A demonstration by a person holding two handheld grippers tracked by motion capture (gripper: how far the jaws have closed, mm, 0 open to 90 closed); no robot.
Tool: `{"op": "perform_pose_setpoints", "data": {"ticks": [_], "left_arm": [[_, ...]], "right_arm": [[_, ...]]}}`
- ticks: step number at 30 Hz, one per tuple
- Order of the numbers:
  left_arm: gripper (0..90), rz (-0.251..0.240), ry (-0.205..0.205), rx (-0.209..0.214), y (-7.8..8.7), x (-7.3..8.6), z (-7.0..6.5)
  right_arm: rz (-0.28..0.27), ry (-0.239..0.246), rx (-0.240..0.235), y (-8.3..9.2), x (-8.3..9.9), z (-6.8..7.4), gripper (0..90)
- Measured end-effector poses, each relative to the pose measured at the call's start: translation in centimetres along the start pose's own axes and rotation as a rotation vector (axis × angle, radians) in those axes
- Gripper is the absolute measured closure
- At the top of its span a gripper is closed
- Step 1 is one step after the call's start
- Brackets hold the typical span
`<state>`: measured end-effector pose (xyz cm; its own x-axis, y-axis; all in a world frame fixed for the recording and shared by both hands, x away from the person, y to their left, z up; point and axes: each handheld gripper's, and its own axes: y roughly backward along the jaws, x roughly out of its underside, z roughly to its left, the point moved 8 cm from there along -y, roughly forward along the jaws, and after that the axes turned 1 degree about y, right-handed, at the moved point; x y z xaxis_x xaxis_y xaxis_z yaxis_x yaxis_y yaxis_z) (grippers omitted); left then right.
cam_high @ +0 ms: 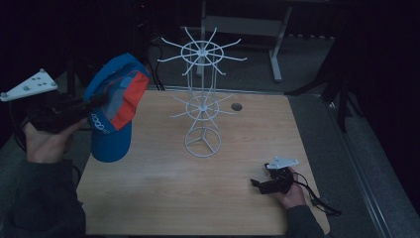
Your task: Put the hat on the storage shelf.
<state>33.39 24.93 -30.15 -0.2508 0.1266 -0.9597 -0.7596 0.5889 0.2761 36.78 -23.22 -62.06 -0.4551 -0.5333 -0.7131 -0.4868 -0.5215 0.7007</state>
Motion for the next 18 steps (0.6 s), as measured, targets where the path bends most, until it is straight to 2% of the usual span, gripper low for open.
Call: {"op": "perform_pose_setpoints", "data": {"ticks": [3,6,18], "left_arm": [[88.3,-0.005,-0.001,0.005,0.1,-0.1,-0.1],[88.3,-0.033,0.009,0.040,0.5,-0.5,-0.4],[88.3,-0.059,-0.008,0.054,1.1,-1.7,-0.8]], "right_arm": [[-0.001,0.001,0.000,0.0,0.0,0.0,10.7],[0.000,-0.001,0.000,0.0,0.0,0.0,10.7],[0.000,0.000,0.000,0.0,0.0,0.0,10.7]]}}
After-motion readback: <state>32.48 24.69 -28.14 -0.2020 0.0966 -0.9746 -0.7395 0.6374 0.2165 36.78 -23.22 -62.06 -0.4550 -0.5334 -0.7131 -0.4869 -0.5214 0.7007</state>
